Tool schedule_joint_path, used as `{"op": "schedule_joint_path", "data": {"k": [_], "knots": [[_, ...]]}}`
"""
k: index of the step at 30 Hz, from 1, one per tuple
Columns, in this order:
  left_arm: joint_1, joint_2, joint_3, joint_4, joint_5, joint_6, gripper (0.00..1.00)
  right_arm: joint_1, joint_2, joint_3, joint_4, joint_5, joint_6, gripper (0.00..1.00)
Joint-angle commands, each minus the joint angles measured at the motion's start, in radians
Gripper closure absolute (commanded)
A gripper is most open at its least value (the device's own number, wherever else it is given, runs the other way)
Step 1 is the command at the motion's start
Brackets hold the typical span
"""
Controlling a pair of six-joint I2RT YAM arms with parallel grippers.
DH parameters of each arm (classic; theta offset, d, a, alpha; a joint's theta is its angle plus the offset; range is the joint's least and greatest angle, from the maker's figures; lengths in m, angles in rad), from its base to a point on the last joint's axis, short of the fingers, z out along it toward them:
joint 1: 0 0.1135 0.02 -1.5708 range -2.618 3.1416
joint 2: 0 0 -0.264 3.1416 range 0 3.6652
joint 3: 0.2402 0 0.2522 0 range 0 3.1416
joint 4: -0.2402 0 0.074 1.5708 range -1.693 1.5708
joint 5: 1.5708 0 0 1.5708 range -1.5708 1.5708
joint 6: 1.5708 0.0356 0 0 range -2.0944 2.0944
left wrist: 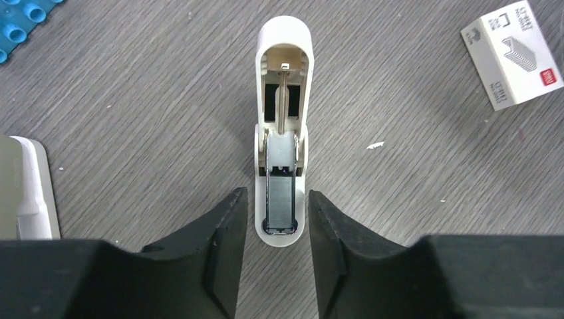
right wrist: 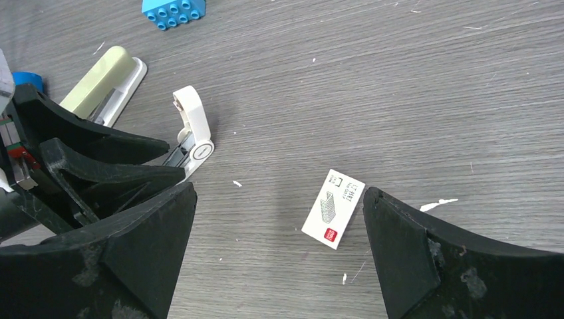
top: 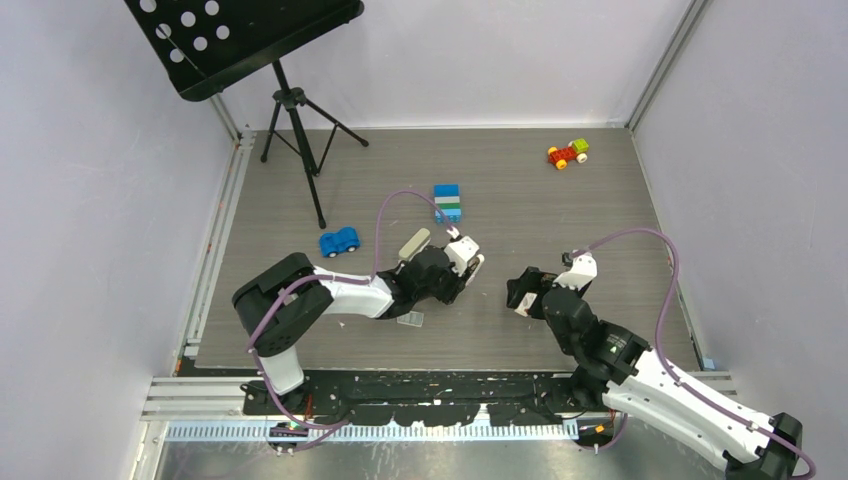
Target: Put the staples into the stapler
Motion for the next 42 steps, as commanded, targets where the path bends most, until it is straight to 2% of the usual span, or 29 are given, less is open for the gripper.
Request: {"op": "schedule_joint_path", "data": {"k": [1, 8, 15, 21, 26, 33, 42], "knots": [[0.005, -0.059, 0.027, -0.019, -0.006, -0.006, 0.57, -0.002, 0.028, 0.034, 0.033, 0.013, -0.002, 0.00], [0.005, -0.148, -0.038, 0.013, -0.037, -0.022, 0.44, -0.019, 0.168, 0.125, 0.036, -0.061, -0.042, 0.00], [0.005, -0.217, -0.182, 0.145, -0.046, 0.001, 0.44, -0.185, 0.450, 0.279, 0.072, -0.358, -0.081, 0.00], [0.005, -0.193, -0.258, 0.270, -0.024, 0.017, 0.44, -0.294, 0.633, 0.392, 0.125, -0.510, -0.133, 0.00], [0.005, -0.125, -0.260, 0.344, -0.019, 0.019, 0.46, -0.332, 0.764, 0.467, 0.159, -0.562, -0.167, 0.06], [0.005, -0.060, -0.240, 0.375, -0.016, 0.022, 0.54, -0.374, 0.930, 0.517, 0.222, -0.649, -0.167, 0.13], [0.005, -0.021, -0.233, 0.385, -0.008, 0.021, 0.62, -0.376, 1.030, 0.547, 0.249, -0.765, -0.174, 0.34]]}}
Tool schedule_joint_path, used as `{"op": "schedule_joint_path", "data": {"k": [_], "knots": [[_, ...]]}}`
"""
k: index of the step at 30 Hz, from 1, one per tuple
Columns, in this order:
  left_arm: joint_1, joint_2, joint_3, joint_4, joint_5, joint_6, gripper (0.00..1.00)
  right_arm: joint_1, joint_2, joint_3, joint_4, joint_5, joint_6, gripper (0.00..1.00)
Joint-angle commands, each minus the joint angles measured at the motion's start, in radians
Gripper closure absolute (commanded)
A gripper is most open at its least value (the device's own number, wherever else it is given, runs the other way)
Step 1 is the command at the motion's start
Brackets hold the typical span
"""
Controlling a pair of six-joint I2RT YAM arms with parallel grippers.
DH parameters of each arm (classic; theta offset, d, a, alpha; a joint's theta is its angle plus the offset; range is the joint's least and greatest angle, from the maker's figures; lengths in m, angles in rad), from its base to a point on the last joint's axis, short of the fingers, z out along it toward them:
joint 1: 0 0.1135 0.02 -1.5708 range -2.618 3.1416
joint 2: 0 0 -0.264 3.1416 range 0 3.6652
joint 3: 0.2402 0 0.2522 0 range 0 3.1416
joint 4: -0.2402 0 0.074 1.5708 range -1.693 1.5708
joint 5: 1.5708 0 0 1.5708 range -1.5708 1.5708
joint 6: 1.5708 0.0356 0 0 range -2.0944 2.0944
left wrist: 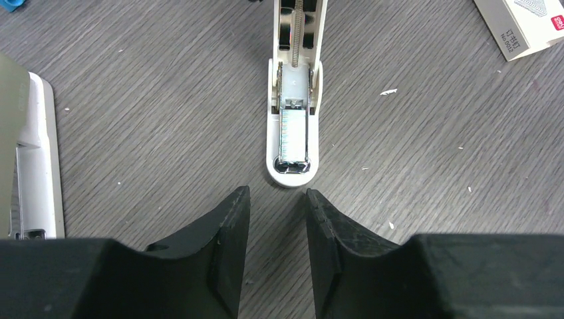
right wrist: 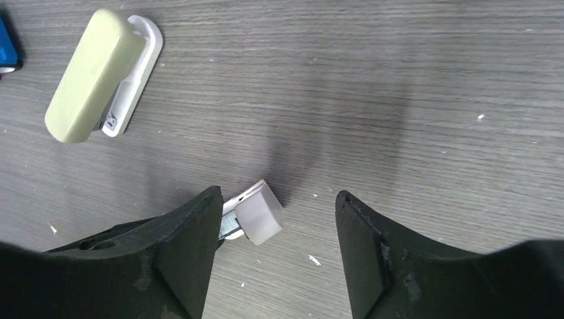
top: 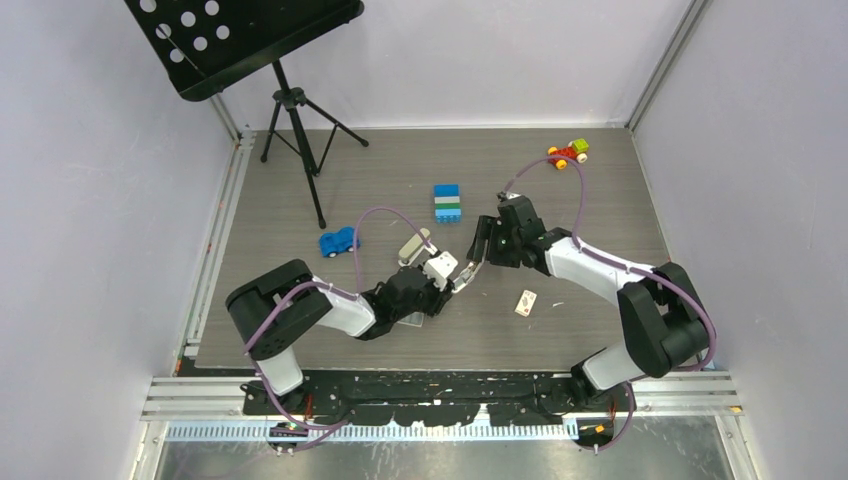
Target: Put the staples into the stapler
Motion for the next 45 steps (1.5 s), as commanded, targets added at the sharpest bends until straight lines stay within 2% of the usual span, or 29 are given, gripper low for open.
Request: {"op": "schedule_joint_path", "data": {"k": [1, 7, 10, 18, 22, 29, 38, 45], "knots": [[0.005, 0.022, 0.028, 0.069, 0.009, 0.014, 0.63, -0.001, 0.012, 0.048, 0.043, -0.087, -0.014, 0.37], [0.005, 0.042, 0.040, 0.064, 0.017, 0.007, 0.66, 0.011, 0.016, 0.039, 0.031, -0.099, -0.009, 0.56], [0.005, 0.055, 0.049, 0.054, 0.019, 0.002, 0.67, 0.036, 0.010, 0.033, 0.017, -0.065, -0.007, 0.63], [0.005, 0.091, 0.064, 0.053, 0.019, -0.020, 0.71, 0.165, -0.010, 0.027, -0.047, 0.164, -0.005, 0.68], [0.005, 0.107, 0.064, 0.066, 0.016, -0.032, 0.72, 0.248, -0.004, 0.027, -0.061, 0.260, 0.000, 0.68], [0.005, 0.132, 0.050, 0.109, 0.010, -0.063, 0.73, 0.328, 0.013, 0.009, -0.048, 0.278, 0.047, 0.67], [0.005, 0.129, 0.033, 0.137, 0.010, -0.099, 0.73, 0.388, -0.036, -0.025, -0.023, 0.255, 0.103, 0.50], [0.005, 0.092, 0.009, 0.139, 0.024, -0.125, 0.65, 0.389, -0.114, -0.065, -0.022, 0.260, 0.132, 0.40]]}}
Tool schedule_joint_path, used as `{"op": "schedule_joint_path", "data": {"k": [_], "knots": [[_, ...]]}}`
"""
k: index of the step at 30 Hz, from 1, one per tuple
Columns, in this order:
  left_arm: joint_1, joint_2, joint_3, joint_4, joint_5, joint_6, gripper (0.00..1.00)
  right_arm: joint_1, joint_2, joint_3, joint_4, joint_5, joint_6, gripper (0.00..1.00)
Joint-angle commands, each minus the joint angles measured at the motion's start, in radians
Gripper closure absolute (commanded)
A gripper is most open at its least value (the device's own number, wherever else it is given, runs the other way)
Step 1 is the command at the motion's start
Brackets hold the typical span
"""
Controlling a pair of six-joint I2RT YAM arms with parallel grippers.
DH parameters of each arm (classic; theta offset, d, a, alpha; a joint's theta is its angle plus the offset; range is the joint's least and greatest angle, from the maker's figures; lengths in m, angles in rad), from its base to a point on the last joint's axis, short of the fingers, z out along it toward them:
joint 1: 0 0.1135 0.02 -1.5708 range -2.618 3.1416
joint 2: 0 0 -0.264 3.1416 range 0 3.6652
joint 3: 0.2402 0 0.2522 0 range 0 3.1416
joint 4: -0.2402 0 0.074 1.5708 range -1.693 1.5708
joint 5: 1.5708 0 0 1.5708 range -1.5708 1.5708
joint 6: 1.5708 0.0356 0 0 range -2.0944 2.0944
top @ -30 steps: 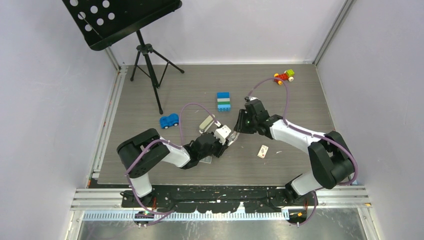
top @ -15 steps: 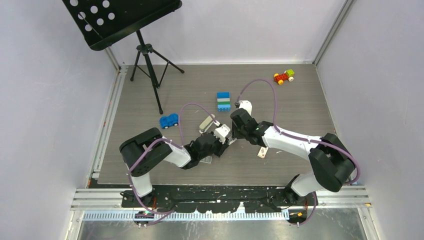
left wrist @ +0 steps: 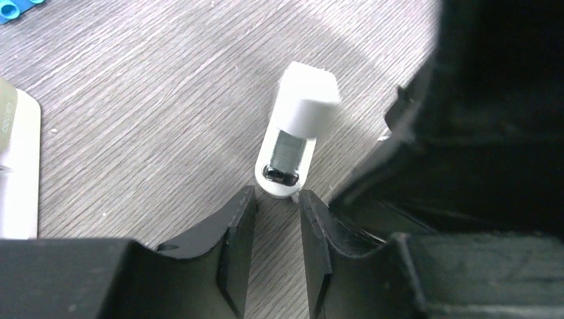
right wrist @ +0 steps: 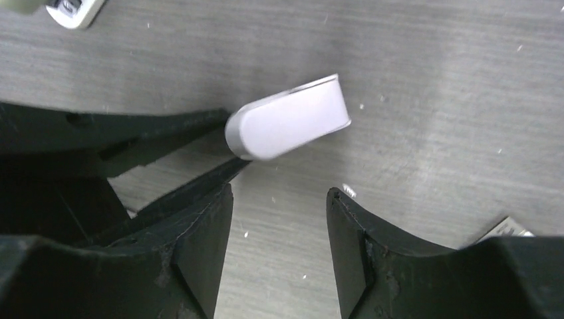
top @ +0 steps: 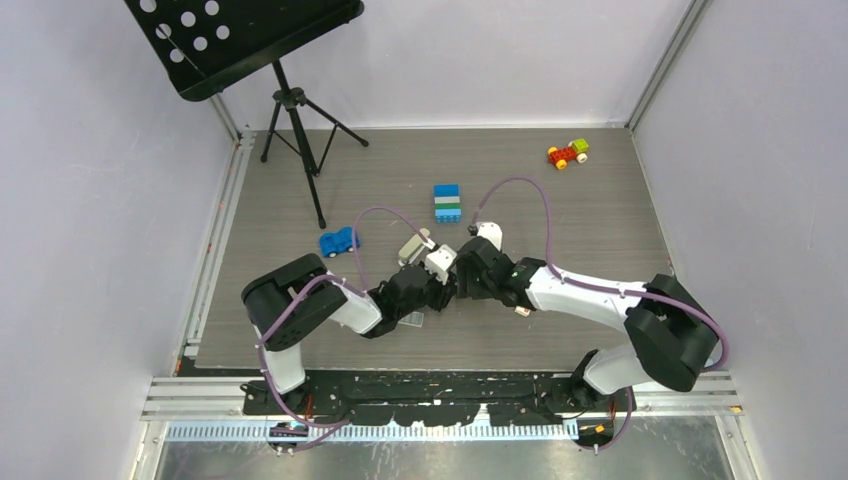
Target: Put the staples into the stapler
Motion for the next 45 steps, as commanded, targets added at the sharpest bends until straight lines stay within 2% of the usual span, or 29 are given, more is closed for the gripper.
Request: {"op": "schedule_joint_path", "data": {"k": [1, 10, 14, 18, 28, 31, 36, 45], "knots": [[-0.002, -0.012, -0.027, 0.004, 0.023, -0.037, 0.64, 0.028, -0.083, -0.012, 0.034, -0.073, 0.062, 0.39], [-0.002, -0.154, -0.051, -0.129, 0.030, -0.060, 0.46, 0.028, -0.216, -0.050, -0.021, -0.003, 0.074, 0.33], [-0.002, -0.228, -0.029, -0.270, 0.027, -0.057, 0.35, 0.025, -0.249, -0.049, -0.031, 0.039, 0.059, 0.30], [-0.002, -0.304, 0.008, -0.459, 0.011, -0.058, 0.28, 0.005, -0.208, 0.009, -0.049, 0.072, 0.022, 0.30], [-0.002, -0.593, 0.060, -0.955, -0.118, -0.089, 0.15, -0.050, -0.071, 0.115, -0.058, 0.101, -0.030, 0.42], [-0.001, -0.678, 0.071, -1.061, -0.154, -0.089, 0.13, -0.050, -0.009, 0.132, -0.059, 0.097, -0.040, 0.49], [-0.002, -0.759, 0.056, -1.114, -0.166, -0.092, 0.13, -0.050, 0.074, 0.137, -0.039, 0.058, -0.039, 0.59], [-0.002, -0.772, 0.050, -1.134, -0.153, -0.106, 0.13, -0.050, 0.148, 0.118, -0.020, 0.043, -0.027, 0.61]]}}
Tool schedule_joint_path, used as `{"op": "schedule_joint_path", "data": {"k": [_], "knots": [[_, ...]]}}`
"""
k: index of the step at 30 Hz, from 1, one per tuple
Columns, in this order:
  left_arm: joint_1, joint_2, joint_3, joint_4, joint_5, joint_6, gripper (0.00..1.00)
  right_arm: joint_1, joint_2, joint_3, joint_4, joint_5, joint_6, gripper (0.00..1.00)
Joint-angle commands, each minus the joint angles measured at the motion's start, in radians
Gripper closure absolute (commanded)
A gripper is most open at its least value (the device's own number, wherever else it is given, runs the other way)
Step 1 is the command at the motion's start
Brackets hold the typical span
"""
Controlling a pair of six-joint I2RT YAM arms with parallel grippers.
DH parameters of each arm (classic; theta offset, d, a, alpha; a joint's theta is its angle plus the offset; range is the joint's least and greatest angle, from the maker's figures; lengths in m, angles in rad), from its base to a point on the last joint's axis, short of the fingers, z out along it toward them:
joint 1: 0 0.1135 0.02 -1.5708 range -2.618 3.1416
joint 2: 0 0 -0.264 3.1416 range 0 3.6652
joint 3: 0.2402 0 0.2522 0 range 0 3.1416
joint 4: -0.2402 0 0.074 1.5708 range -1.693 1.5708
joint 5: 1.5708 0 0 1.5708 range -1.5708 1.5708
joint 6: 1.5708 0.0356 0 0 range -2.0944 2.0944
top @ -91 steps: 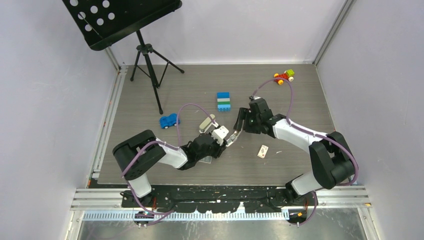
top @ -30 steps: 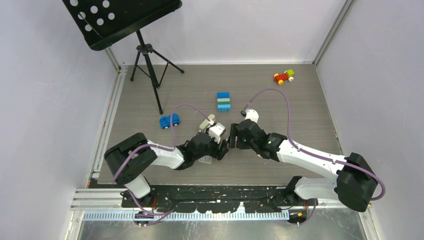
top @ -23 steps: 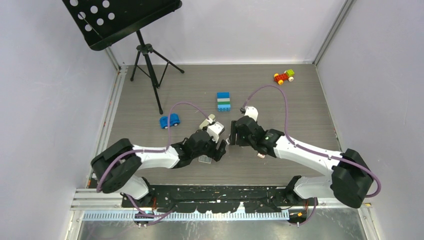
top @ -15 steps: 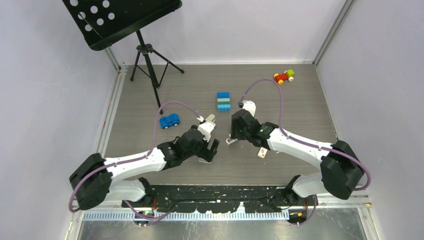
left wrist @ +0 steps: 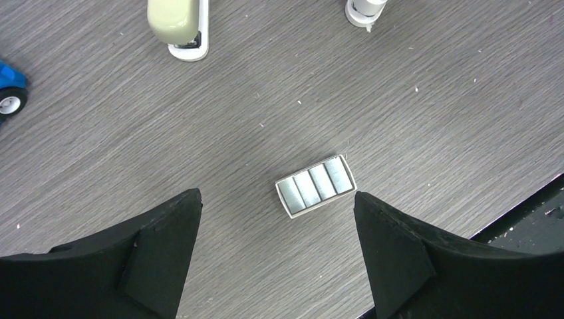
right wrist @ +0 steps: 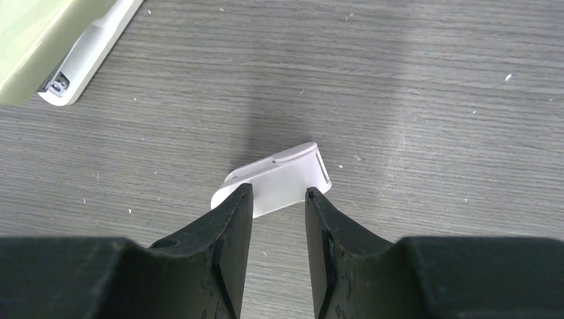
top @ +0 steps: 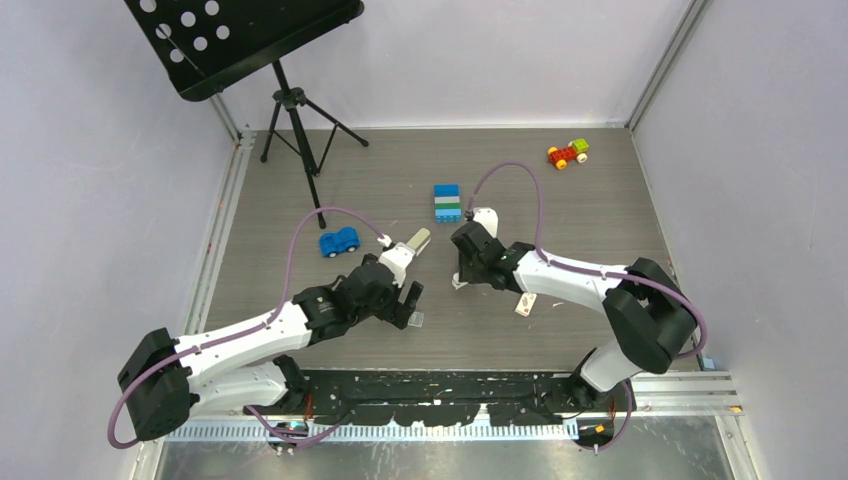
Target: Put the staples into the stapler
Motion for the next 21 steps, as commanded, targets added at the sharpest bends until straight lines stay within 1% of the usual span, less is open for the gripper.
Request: {"op": "schedule_joint_path", "data": {"k": [1, 4, 10, 14, 19, 21], "knots": [[-0.002, -0.015, 0.014, -0.018, -0.007, -0.014, 0.13, 0.002, 0.052, 0.013, 0.008, -0.002, 0.001, 0.61], [-0.002, -0.015, 0.015, -0.025, -0.003, -0.022, 0.13, 0.007, 0.081, 0.025, -0.010, 0.015, -0.001, 0.62], [-0.002, -0.033, 0.011, -0.044, -0.017, -0.031, 0.13, 0.072, 0.135, 0.062, -0.087, 0.108, -0.004, 0.62], [-0.002, -0.045, 0.006, -0.052, -0.022, -0.036, 0.13, 0.100, 0.159, 0.080, -0.117, 0.128, 0.002, 0.63], [-0.002, -0.072, 0.028, -0.092, -0.028, -0.042, 0.13, 0.106, 0.110, 0.141, -0.184, 0.147, -0.009, 0.62], [-0.002, -0.088, 0.052, -0.133, -0.039, -0.047, 0.13, 0.106, 0.074, 0.180, -0.216, 0.162, -0.010, 0.60]]}}
